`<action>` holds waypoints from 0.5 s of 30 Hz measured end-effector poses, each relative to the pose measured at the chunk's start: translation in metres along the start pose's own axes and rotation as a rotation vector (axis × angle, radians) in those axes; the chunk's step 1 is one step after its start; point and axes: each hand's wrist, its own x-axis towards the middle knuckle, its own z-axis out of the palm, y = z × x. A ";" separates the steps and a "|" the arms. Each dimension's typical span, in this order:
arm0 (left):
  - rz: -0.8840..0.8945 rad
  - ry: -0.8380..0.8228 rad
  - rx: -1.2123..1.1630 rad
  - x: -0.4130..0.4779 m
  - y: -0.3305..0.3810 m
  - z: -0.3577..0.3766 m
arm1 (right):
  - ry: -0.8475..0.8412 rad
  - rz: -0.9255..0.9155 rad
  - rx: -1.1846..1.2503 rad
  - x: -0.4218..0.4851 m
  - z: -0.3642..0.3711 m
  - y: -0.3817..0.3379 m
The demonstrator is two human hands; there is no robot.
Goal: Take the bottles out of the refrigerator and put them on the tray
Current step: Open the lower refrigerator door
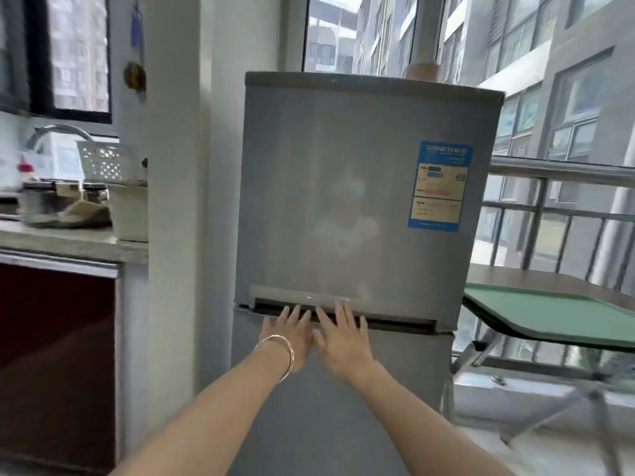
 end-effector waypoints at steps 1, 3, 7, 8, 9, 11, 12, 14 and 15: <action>-0.003 -0.005 0.002 -0.001 -0.002 0.008 | -0.024 -0.004 -0.024 -0.002 0.009 -0.002; -0.012 -0.018 0.001 0.002 -0.007 0.017 | -0.051 -0.011 -0.069 -0.001 0.021 -0.002; -0.007 0.012 0.021 0.009 -0.006 0.030 | -0.028 -0.034 -0.147 -0.001 0.034 0.003; -0.011 0.034 0.030 0.009 -0.005 0.032 | -0.034 -0.039 -0.161 -0.002 0.035 0.004; -0.012 0.061 0.028 0.011 -0.005 0.034 | -0.051 -0.040 -0.154 -0.002 0.037 0.004; -0.015 0.097 0.033 0.010 -0.005 0.035 | -0.079 -0.035 -0.140 -0.006 0.040 0.005; -0.015 0.092 0.026 0.009 -0.005 0.033 | -0.085 -0.034 -0.142 -0.007 0.039 0.004; -0.023 0.047 -0.018 0.010 -0.005 0.027 | -0.099 -0.019 -0.130 -0.007 0.036 0.003; -0.034 0.030 -0.045 0.011 -0.004 0.023 | -0.103 -0.009 -0.121 -0.007 0.034 0.001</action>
